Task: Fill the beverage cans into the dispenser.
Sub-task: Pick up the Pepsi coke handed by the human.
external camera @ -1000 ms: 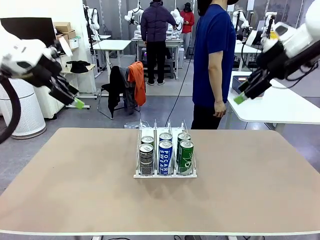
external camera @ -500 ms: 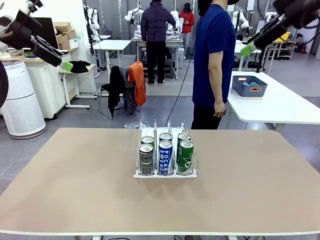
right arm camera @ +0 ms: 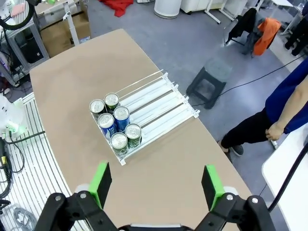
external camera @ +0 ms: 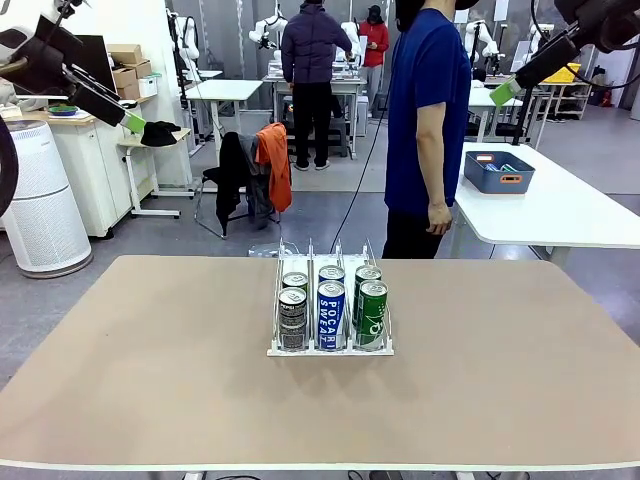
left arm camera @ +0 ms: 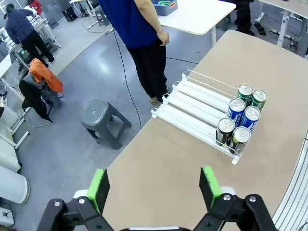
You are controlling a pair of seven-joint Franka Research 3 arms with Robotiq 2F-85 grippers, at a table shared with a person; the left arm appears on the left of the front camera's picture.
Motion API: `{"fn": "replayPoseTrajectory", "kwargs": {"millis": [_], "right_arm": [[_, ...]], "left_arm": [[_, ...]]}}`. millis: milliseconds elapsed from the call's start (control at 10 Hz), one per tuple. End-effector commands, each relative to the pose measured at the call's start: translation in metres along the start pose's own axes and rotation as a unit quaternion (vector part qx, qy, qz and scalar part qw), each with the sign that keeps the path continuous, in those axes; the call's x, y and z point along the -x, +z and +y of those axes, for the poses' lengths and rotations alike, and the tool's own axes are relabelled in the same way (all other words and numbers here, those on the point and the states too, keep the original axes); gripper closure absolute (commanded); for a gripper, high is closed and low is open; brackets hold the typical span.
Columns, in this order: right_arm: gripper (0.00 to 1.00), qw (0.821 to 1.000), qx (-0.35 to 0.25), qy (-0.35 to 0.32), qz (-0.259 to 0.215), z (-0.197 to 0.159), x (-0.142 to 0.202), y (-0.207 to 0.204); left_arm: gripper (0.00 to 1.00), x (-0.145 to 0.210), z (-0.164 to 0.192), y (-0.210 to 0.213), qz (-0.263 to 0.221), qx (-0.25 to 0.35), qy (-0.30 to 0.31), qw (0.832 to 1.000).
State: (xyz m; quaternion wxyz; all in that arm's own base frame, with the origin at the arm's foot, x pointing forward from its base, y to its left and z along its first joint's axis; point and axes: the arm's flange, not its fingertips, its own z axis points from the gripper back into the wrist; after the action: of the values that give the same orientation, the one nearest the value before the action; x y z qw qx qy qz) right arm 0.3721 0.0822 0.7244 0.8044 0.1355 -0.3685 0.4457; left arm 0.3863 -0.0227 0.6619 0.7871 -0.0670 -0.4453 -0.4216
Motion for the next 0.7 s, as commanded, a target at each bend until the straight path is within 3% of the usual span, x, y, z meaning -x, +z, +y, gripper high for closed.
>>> {"fn": "replayPoseTrajectory", "kwargs": {"millis": [0,200,600], "right_arm": [[0.0,1.0,-0.005,0.014,-0.01,0.003,-0.004,0.004],[0.0,1.0,-0.005,0.014,-0.01,0.003,-0.004,0.004],[0.0,1.0,0.006,-0.019,0.011,0.001,-0.005,0.007]], "left_arm": [[0.0,-0.001,0.0,0.002,0.003,0.006,0.001,1.0],[0.0,0.0,0.0,0.0,0.0,0.001,0.0,1.0],[0.0,-0.02,-0.01,0.011,0.043,0.022,-0.019,0.999]]}}
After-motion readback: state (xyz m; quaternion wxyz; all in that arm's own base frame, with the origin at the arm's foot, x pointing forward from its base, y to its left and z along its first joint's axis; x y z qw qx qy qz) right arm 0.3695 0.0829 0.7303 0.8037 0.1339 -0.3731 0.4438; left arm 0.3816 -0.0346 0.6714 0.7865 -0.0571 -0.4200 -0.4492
